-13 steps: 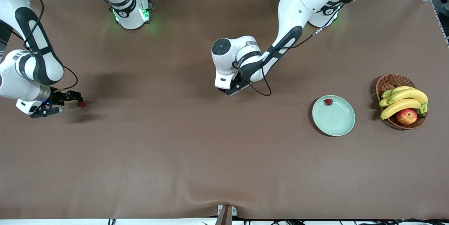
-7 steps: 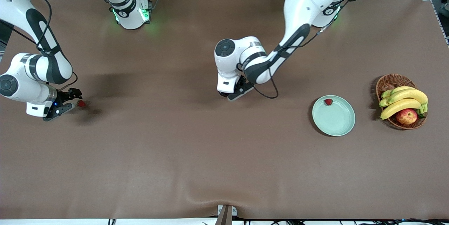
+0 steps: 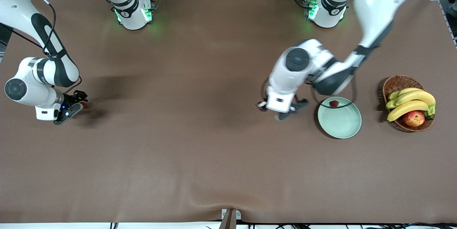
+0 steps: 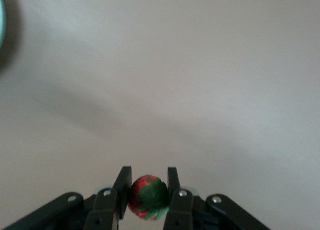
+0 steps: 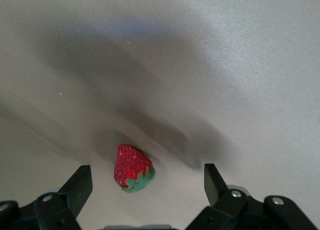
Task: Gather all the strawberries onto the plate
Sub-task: 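Carry the strawberry to the plate while the right gripper grasps the last strawberry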
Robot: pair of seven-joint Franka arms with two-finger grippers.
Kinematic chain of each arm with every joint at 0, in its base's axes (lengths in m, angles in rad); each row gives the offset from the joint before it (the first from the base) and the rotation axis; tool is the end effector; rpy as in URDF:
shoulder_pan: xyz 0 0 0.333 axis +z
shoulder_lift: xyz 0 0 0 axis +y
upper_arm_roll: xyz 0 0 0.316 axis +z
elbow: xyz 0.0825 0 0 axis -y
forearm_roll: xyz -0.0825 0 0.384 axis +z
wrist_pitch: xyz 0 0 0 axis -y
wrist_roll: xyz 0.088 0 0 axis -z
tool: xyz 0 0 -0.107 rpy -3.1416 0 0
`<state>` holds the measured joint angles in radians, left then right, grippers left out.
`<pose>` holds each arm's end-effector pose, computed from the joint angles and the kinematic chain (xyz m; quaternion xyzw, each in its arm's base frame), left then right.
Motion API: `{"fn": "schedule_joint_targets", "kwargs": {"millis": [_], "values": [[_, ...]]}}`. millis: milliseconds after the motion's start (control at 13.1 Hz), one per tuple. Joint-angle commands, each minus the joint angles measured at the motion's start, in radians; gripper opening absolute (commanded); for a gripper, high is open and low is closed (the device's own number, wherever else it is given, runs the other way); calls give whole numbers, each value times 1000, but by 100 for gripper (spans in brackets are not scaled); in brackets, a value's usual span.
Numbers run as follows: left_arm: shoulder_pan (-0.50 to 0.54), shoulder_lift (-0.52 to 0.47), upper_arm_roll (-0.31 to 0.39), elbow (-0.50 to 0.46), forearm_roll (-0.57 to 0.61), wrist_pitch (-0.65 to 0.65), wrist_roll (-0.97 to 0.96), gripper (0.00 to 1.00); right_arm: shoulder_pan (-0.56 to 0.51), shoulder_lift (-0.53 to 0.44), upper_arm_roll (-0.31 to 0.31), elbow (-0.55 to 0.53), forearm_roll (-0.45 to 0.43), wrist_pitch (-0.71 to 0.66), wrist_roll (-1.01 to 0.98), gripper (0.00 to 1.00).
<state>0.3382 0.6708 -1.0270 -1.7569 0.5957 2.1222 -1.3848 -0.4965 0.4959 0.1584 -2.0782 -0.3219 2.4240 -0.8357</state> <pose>0.5649 -0.3290 0.3353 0.9680 0.2474 -0.0038 0.0414 0.5386 -0.1897 0.1767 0.9283 0.3610 -0.0884 0.0117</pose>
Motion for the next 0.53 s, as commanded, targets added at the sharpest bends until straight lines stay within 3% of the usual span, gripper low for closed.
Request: {"fn": "schedule_joint_targets", "kwargs": {"millis": [0, 76, 152, 381, 457], "values": [[144, -42, -56, -133, -2, -25, 130, 0, -4, -2, -8, -34, -12, 102, -123, 100], [195, -45, -56, -154, -1, -25, 201, 0, -4, 0, -8, -34, -11, 102, -129, 100], [246, -48, -58, -171, 1, -27, 269, 0, -4, -2, -8, -34, -11, 102, -129, 93], [361, -51, -58, -199, 1, -27, 426, 0, -5, -2, -8, -34, -11, 102, -129, 61], [370, -51, -58, -205, 1, -27, 452, 0, -5, -2, -8, -36, -11, 101, -128, 41]]}}
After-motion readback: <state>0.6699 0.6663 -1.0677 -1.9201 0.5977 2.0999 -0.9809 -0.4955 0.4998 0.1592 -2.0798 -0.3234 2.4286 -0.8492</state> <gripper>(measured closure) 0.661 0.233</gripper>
